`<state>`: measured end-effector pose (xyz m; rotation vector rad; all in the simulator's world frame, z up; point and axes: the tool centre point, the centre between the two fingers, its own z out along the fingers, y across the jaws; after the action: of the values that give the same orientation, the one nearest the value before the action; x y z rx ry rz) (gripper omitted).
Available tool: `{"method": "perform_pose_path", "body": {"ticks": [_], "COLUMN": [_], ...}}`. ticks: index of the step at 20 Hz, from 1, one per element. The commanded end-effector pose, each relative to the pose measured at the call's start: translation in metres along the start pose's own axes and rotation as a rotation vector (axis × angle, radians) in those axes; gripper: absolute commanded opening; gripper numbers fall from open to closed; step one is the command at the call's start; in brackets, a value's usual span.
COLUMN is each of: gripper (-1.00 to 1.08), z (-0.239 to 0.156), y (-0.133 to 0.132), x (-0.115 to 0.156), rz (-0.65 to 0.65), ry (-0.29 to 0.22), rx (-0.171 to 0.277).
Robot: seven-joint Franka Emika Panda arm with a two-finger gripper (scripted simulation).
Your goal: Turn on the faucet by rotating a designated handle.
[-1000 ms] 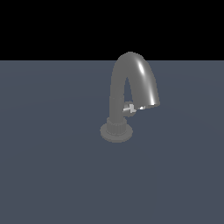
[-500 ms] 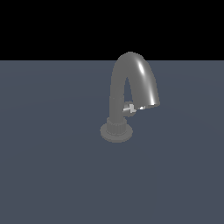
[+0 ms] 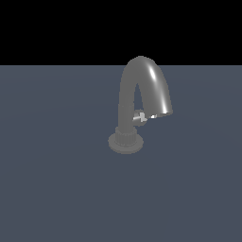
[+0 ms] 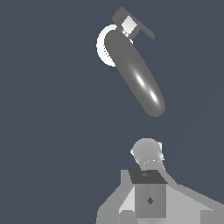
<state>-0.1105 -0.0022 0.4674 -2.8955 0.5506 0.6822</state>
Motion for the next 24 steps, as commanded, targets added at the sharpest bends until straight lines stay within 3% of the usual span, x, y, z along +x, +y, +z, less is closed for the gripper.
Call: {"method": "perform_pose_path", "body": {"ticks": [1,24], "gripper": [-1.00,-1.00], "z": [0.000,0.033], "y": [-0.002,-0.001], "x": [0.013,0.134], "rz": [0.034,0.347], "ry": [-0.045,-0.471], "rx": [0.011,0.121]}}
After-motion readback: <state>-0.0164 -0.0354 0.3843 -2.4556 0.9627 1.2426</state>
